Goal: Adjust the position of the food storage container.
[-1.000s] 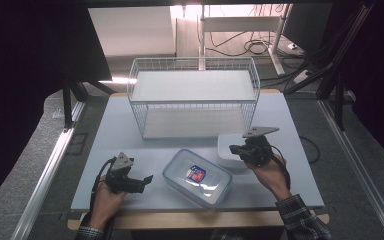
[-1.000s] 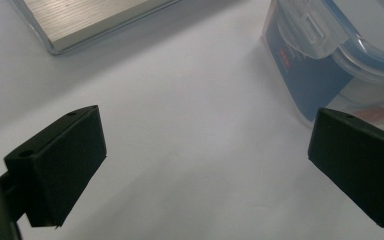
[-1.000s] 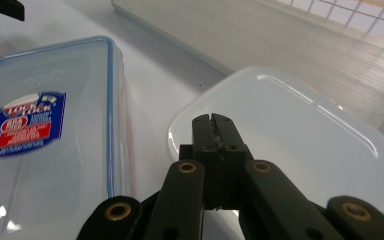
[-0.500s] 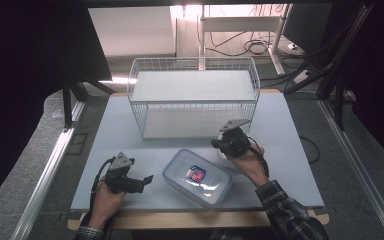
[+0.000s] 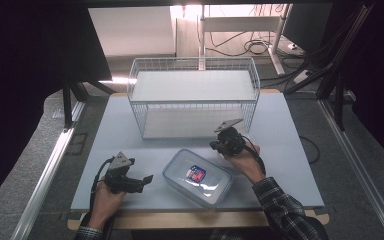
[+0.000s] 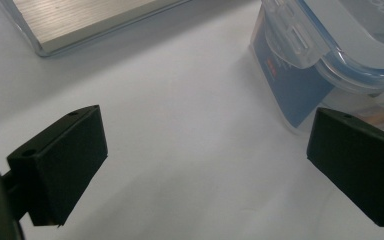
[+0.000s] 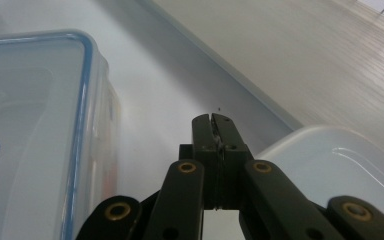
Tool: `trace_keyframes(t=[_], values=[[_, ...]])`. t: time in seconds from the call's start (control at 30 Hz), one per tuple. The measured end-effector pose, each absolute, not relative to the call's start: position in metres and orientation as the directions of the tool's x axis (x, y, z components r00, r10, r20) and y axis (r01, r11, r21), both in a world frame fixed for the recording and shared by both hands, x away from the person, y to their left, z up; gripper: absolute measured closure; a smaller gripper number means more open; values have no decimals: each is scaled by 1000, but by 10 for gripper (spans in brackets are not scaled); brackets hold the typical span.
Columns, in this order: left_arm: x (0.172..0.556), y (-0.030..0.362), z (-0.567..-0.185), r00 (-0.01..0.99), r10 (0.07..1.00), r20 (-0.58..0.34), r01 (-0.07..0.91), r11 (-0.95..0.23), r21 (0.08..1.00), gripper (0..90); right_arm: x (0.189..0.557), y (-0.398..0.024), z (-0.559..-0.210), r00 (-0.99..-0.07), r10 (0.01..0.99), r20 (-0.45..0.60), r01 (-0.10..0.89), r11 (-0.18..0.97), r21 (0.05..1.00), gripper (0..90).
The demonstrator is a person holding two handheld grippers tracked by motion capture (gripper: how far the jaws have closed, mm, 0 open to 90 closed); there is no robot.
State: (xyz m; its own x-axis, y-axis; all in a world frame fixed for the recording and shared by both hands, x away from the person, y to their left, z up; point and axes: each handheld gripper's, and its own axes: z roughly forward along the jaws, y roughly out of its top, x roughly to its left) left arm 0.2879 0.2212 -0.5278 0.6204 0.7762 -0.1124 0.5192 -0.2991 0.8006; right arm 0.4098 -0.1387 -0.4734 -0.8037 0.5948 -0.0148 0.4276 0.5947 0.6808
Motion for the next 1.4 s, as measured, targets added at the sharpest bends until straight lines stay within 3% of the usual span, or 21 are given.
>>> trace_keyframes(t=[0.67, 1.17, 1.4], values=[[288, 221, -528, 620, 777, -110, 522, -304, 797, 34, 406, -197, -472, -729, 685, -2, 492, 525, 695, 895], [288, 220, -528, 626, 773, -107, 518, -309, 798, 33, 405, -260, -474, -612, 791, -6, 558, 437, 706, 894], [288, 217, -527, 631, 765, -131, 534, -305, 788, 43, 383, -262, -467, -651, 759, -4, 501, 433, 749, 892]])
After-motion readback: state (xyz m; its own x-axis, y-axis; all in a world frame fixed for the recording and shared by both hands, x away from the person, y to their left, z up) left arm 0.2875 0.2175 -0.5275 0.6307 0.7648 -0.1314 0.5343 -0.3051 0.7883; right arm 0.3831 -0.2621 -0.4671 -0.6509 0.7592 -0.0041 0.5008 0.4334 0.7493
